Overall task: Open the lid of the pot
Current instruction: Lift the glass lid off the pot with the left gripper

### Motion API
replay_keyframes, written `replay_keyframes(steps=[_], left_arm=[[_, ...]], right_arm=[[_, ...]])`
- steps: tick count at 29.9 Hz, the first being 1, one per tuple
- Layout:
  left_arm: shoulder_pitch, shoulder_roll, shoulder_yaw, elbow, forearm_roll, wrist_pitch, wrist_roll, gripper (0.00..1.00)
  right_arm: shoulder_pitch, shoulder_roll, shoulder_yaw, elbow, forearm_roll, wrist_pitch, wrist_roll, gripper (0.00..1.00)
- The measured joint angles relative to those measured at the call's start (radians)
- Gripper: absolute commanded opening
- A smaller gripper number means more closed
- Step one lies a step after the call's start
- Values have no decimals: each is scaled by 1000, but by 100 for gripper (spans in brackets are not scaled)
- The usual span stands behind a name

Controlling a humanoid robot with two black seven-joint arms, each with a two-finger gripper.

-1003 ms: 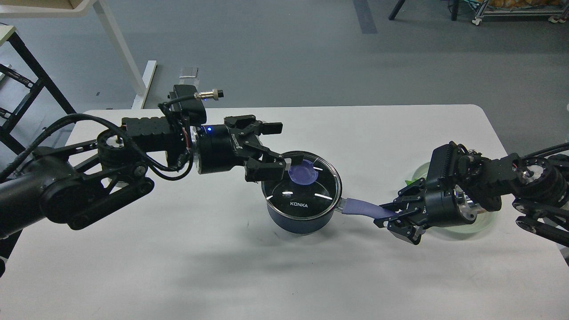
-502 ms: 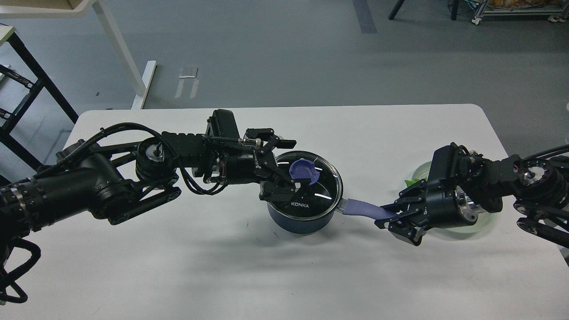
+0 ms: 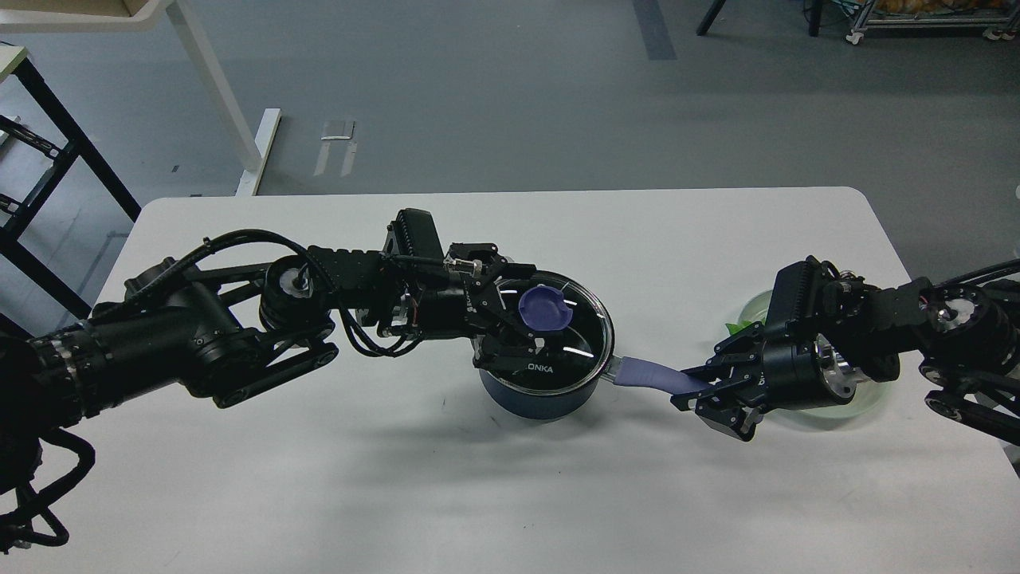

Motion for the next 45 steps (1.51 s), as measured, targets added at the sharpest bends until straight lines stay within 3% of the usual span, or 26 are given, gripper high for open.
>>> replay_keyframes(steps=[6, 12, 16, 22, 33, 45], left_arm=[[4, -5, 1, 4, -2, -2, 0, 94], [6, -18, 5, 4, -2, -3, 0, 69], [6, -19, 5, 4, -3, -1, 0, 46], [0, -19, 4, 4, -3, 3, 0, 29], [-22, 19, -1, -24, -40, 6, 0, 30], [-62, 374, 2, -237, -108, 4, 0, 30]], right_arm=[[0, 2, 0, 0, 0, 0, 0, 26], [0, 1, 0, 0, 0, 0, 0, 26], [-1, 1, 0, 0, 0, 0, 0, 26], [-2, 1, 0, 0, 0, 0, 0, 27], [-4, -1, 0, 0, 0, 0, 0, 27], [-4, -1, 0, 0, 0, 0, 0, 27]])
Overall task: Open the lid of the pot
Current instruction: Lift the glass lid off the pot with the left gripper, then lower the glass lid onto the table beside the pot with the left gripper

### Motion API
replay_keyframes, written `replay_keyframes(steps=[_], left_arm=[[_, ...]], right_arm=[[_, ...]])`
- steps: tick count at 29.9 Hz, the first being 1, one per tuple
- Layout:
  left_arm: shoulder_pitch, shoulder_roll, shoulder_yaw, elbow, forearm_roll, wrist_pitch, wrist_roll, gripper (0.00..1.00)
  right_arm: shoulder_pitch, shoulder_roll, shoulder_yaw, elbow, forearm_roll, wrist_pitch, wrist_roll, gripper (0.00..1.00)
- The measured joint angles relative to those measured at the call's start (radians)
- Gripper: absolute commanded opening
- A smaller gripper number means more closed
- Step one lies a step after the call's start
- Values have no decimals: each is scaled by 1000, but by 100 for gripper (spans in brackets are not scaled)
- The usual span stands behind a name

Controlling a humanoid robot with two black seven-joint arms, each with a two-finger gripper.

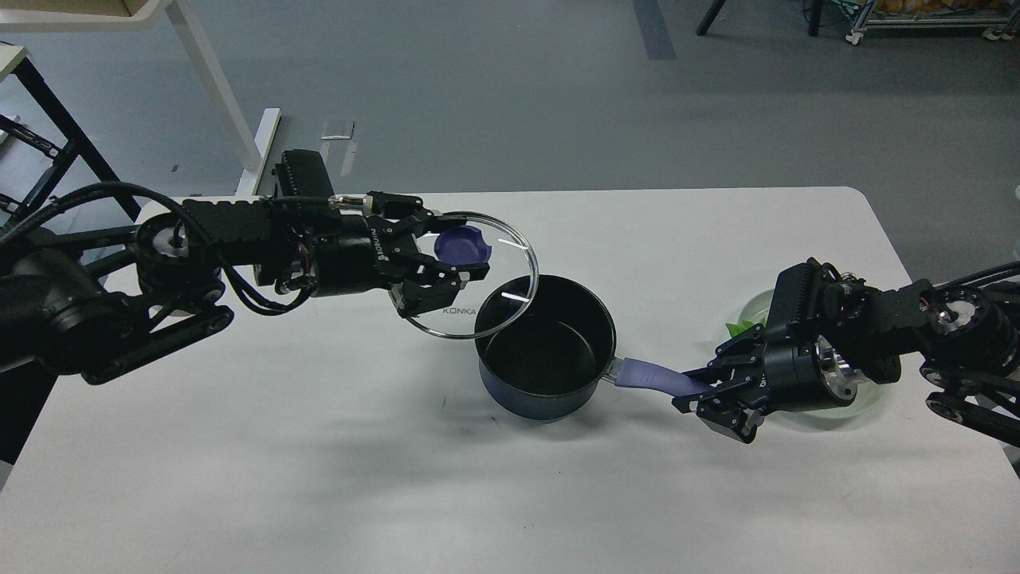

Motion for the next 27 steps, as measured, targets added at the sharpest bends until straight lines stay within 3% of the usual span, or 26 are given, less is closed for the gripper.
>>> replay_keyframes(steps=[6, 11, 15, 21, 27], left_arm=[[98, 200, 12, -52, -13, 38, 0, 30], [213, 286, 18, -45, -84, 111, 0, 30], [305, 306, 19, -18, -117, 176, 0, 30], [412, 296, 24, 73, -120, 349, 0, 30], [458, 293, 56, 130, -118, 378, 0, 31]], right_arm=[[1, -1, 0, 0, 0, 0, 0, 27], [1, -3, 0, 0, 1, 0, 0, 27], [1, -3, 0, 0, 1, 0, 0, 27], [1, -3, 0, 0, 1, 0, 0, 27], [1, -3, 0, 0, 0, 0, 0, 27]])
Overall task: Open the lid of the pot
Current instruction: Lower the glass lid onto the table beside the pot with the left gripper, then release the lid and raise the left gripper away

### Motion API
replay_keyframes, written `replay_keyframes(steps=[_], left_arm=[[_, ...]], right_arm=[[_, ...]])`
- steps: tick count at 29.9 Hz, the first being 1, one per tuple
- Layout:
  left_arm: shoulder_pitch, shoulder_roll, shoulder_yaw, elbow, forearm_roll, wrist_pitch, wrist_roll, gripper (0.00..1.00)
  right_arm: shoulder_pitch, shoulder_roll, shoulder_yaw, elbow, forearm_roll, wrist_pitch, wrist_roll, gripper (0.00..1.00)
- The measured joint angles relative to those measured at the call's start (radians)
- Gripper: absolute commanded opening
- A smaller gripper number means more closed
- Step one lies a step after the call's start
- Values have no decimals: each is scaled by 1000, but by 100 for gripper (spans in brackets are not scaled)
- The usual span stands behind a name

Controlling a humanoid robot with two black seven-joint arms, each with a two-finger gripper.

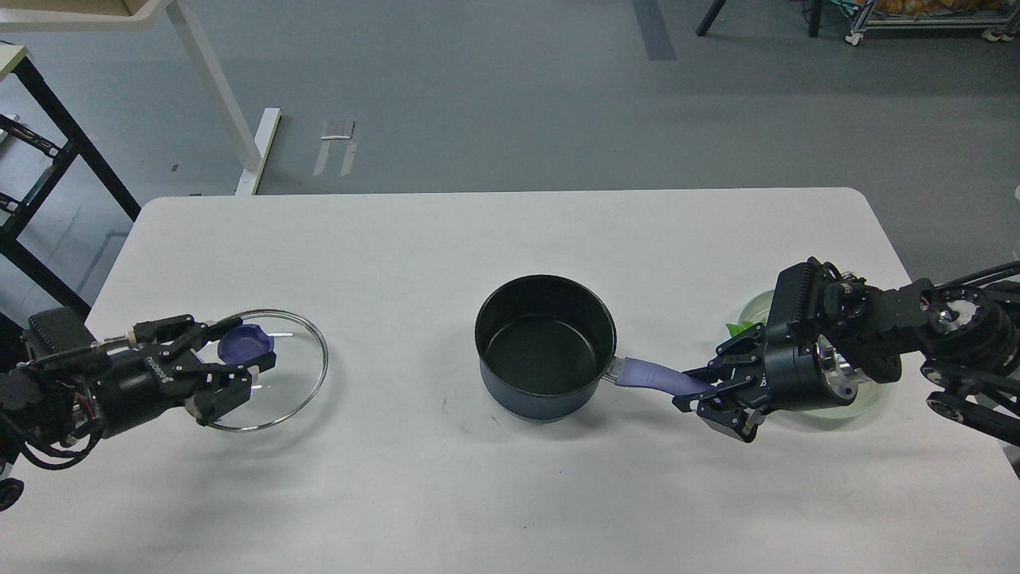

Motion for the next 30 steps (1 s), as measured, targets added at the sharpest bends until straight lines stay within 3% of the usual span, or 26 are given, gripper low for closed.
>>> replay_keyframes(steps=[13, 16, 19, 20, 27, 30], left_arm=[[39, -49, 8, 101, 2, 1, 0, 34], [39, -61, 8, 117, 1, 1, 0, 47], [38, -67, 8, 125, 1, 2, 0, 76], [38, -68, 9, 125, 1, 1, 0, 82], [38, -67, 10, 125, 1, 0, 0, 97], [37, -56, 9, 116, -3, 0, 0, 98]], right_arm=[[0, 0, 0, 0, 0, 0, 0, 27], [0, 0, 0, 0, 0, 0, 0, 27], [0, 0, 0, 0, 0, 0, 0, 27], [0, 0, 0, 0, 0, 0, 0, 27], [-1, 0, 0, 0, 0, 0, 0, 27], [-1, 0, 0, 0, 0, 0, 0, 27]])
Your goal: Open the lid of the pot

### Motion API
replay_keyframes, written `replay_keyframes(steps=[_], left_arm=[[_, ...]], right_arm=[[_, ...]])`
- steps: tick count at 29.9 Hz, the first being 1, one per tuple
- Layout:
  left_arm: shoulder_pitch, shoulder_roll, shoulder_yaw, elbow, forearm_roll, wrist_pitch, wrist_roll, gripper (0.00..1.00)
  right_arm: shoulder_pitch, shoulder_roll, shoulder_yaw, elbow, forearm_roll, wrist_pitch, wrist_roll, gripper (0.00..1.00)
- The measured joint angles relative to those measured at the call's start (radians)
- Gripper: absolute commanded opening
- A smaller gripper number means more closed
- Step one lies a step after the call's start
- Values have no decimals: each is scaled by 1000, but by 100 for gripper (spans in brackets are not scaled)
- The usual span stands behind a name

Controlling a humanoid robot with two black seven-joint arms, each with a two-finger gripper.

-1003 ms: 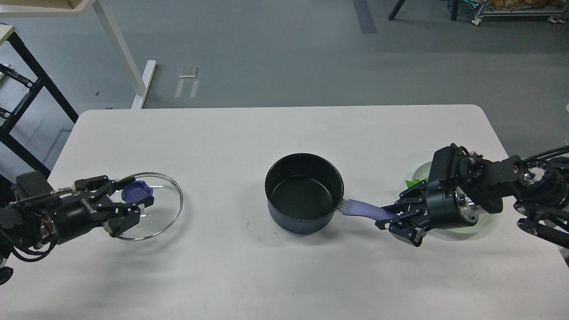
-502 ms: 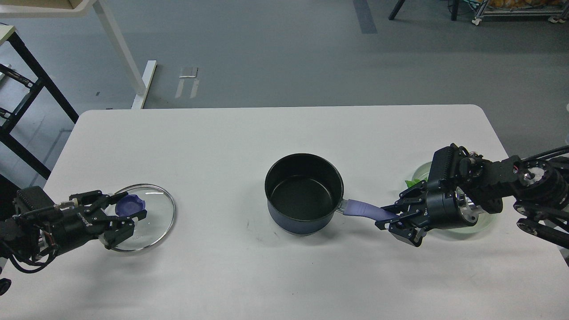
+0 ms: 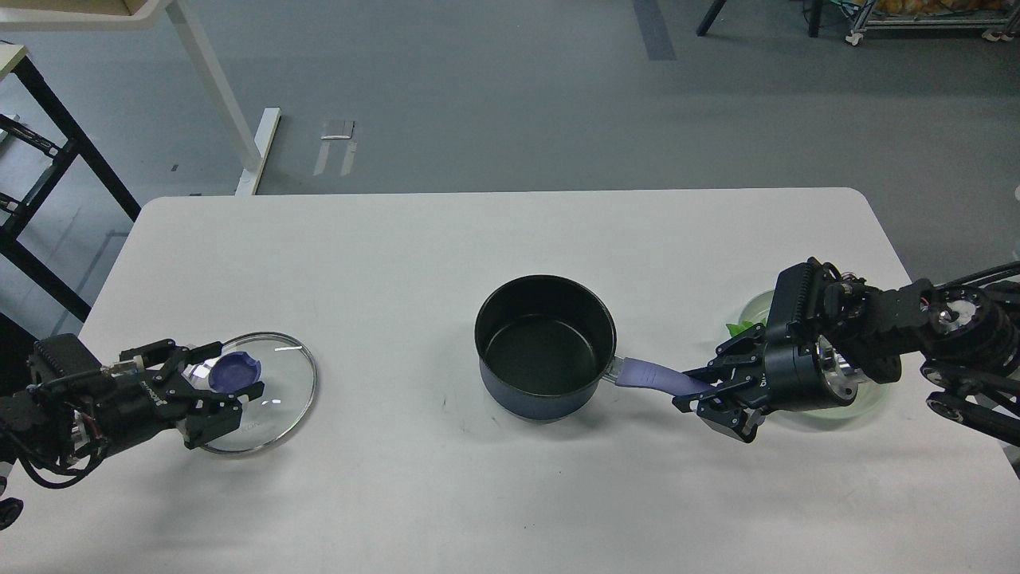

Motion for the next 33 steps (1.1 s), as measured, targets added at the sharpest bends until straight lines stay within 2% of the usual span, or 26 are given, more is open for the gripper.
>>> replay_keyframes(steps=[3, 8, 11, 16, 20, 22, 26, 33], left_arm=[[-5, 15, -6, -37, -24, 0, 0, 98], [-32, 100, -20, -188, -189, -18, 0, 99], [-78, 140, -39, -273, -388, -115, 0, 99], [-143, 153, -117, -309, -852, -337, 0, 99], [-158, 143, -174, -282, -1254, -523, 0, 99], [-158, 127, -181, -258, -1393, -584, 0, 99], [-158, 60, -203, -184, -1578, -618, 0, 99], [-147, -93, -297, 25, -1792, -666, 0, 99]], right_arm=[[0, 0, 0, 0, 0, 0, 0, 28], [0, 0, 0, 0, 0, 0, 0, 28], [0, 0, 0, 0, 0, 0, 0, 28], [1, 0, 0, 0, 0, 0, 0, 28], [1, 0, 0, 0, 0, 0, 0, 28], [1, 0, 0, 0, 0, 0, 0, 29], [1, 3, 0, 0, 0, 0, 0, 30], [1, 5, 0, 0, 0, 0, 0, 35]])
